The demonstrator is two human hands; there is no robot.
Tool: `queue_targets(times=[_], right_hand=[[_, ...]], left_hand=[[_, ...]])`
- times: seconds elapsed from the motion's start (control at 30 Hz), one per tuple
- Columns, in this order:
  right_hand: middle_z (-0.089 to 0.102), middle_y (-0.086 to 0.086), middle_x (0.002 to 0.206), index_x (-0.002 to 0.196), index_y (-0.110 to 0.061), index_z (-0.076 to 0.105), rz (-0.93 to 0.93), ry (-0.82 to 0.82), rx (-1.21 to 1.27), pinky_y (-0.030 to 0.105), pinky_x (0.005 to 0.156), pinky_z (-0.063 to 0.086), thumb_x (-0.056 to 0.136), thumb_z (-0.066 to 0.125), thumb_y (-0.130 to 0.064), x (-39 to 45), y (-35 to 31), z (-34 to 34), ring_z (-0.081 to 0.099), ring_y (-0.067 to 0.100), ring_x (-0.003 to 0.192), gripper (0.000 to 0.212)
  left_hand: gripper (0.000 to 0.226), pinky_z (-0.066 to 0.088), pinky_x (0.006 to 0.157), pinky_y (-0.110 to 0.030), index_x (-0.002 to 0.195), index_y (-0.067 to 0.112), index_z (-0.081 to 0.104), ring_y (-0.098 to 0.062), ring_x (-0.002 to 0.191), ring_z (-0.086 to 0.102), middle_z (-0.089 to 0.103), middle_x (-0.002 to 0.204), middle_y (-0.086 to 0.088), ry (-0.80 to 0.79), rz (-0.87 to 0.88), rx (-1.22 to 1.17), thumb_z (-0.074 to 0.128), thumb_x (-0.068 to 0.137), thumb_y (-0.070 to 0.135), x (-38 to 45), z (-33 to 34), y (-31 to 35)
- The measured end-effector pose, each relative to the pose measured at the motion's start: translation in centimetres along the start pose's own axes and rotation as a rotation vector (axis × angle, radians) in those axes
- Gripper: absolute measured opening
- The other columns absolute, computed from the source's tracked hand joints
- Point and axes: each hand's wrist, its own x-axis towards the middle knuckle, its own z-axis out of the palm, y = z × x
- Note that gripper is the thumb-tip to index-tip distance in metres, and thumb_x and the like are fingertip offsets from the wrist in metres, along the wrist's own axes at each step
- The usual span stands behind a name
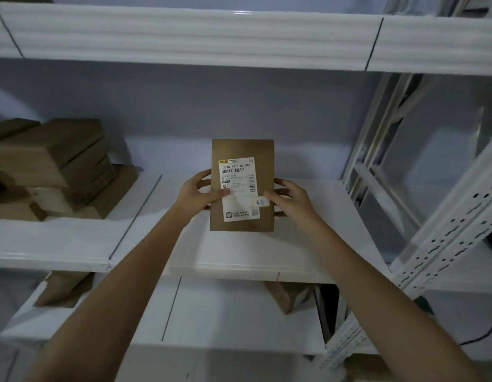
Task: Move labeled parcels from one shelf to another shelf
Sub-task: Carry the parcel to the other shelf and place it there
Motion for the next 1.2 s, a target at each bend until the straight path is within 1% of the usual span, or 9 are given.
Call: queue_targets(times=[0.27, 0.4, 0.53, 0.63, 0.77, 0.87, 1.0, 1.07, 1.2], right_hand=[[0.063, 0.011, 0.121, 0.127, -0.017, 0.054, -0.105, -0.137, 0.031, 0.04, 0.077, 0.06, 0.081, 0.07, -0.017, -1.1, -2.1, 10.4, 0.064, 0.026, 0.106, 0.048], [0.063, 0.011, 0.12, 0.121, -0.019, 0.057, -0.149, -0.227, 0.052, 0.043, 0.08, 0.059, 0.08, 0.07, -0.016, -3.3, -3.7, 17.9, 0.064, 0.026, 0.107, 0.043], [0.063, 0.006, 0.117, 0.109, -0.029, 0.057, -0.229, -0.273, 0.063, 0.048, 0.091, 0.055, 0.078, 0.072, -0.018, -6.4, -5.8, 25.3, 0.063, 0.025, 0.111, 0.036], [0.064, 0.002, 0.114, 0.111, -0.028, 0.056, -0.282, -0.276, 0.072, 0.048, 0.092, 0.054, 0.079, 0.072, -0.018, -9.3, -7.9, 30.4, 0.064, 0.022, 0.109, 0.037], [0.062, -0.013, 0.105, 0.127, -0.02, 0.053, -0.352, -0.248, 0.08, 0.036, 0.086, 0.058, 0.082, 0.07, -0.021, -13.5, -11.7, 35.2, 0.064, 0.015, 0.105, 0.048], [0.062, -0.015, 0.107, 0.126, -0.021, 0.052, -0.448, -0.197, 0.066, 0.024, 0.08, 0.059, 0.083, 0.068, -0.024, -15.9, -15.6, 36.8, 0.065, 0.01, 0.103, 0.046], [0.062, -0.023, 0.102, 0.115, -0.031, 0.054, -0.601, -0.09, 0.016, 0.029, 0.078, 0.06, 0.079, 0.07, -0.031, -17.3, -21.5, 37.0, 0.066, 0.007, 0.099, 0.04], [0.066, -0.017, 0.1, 0.112, -0.034, 0.055, -0.68, -0.041, 0.02, 0.03, 0.074, 0.061, 0.078, 0.07, -0.033, -17.3, -24.5, 36.9, 0.068, 0.005, 0.095, 0.037], [0.066, -0.007, 0.099, 0.113, -0.03, 0.056, -0.83, 0.083, 0.011, 0.027, 0.066, 0.06, 0.081, 0.067, -0.034, -15.1, -31.2, 36.7, 0.069, 0.003, 0.082, 0.035]], left_hand=[[0.07, 0.059, 0.073, -0.028, 0.14, 0.015, 0.044, -0.023, 0.106, 0.064, 0.058, 0.133, -0.005, 0.217, 0.037, -0.006, 0.074, 0.077, 0.011, -5.2, -10.5, -1.2], [0.068, 0.059, 0.063, -0.017, 0.137, 0.017, 0.047, -0.011, 0.093, 0.067, 0.065, 0.105, 0.011, 0.325, 0.072, 0.059, 0.076, 0.076, 0.012, -9.3, -17.8, -1.9], [0.07, 0.059, 0.077, -0.033, 0.138, 0.021, 0.047, -0.005, 0.088, 0.065, 0.063, 0.117, 0.005, 0.411, 0.102, 0.112, 0.077, 0.074, 0.017, -13.2, -25.4, -2.3], [0.072, 0.057, 0.084, -0.034, 0.138, 0.023, 0.047, -0.009, 0.094, 0.065, 0.064, 0.116, 0.005, 0.458, 0.147, 0.156, 0.078, 0.073, 0.019, -16.3, -31.0, -1.9], [0.069, 0.054, 0.083, -0.026, 0.134, 0.023, 0.051, -0.002, 0.096, 0.063, 0.065, 0.109, 0.013, 0.459, 0.231, 0.204, 0.079, 0.071, 0.02, -19.3, -37.2, 0.2], [0.064, 0.055, 0.085, -0.031, 0.128, 0.027, 0.053, -0.009, 0.101, 0.065, 0.064, 0.109, 0.017, 0.463, 0.315, 0.205, 0.079, 0.07, 0.021, -20.5, -40.4, 3.2], [0.072, 0.058, 0.082, -0.034, 0.116, 0.043, 0.056, -0.015, 0.098, 0.069, 0.068, 0.11, 0.014, 0.444, 0.433, 0.186, 0.086, 0.05, 0.043, -20.9, -43.5, 8.3], [0.072, 0.059, 0.079, -0.035, 0.115, 0.043, 0.058, -0.013, 0.092, 0.072, 0.071, 0.107, 0.014, 0.435, 0.519, 0.172, 0.085, 0.047, 0.049, -20.3, -44.6, 11.1], [0.063, 0.058, 0.061, -0.016, 0.119, 0.036, 0.056, -0.002, 0.083, 0.072, 0.069, 0.102, 0.015, 0.431, 0.691, 0.206, 0.074, 0.06, 0.045, -17.5, -46.2, 17.4]])
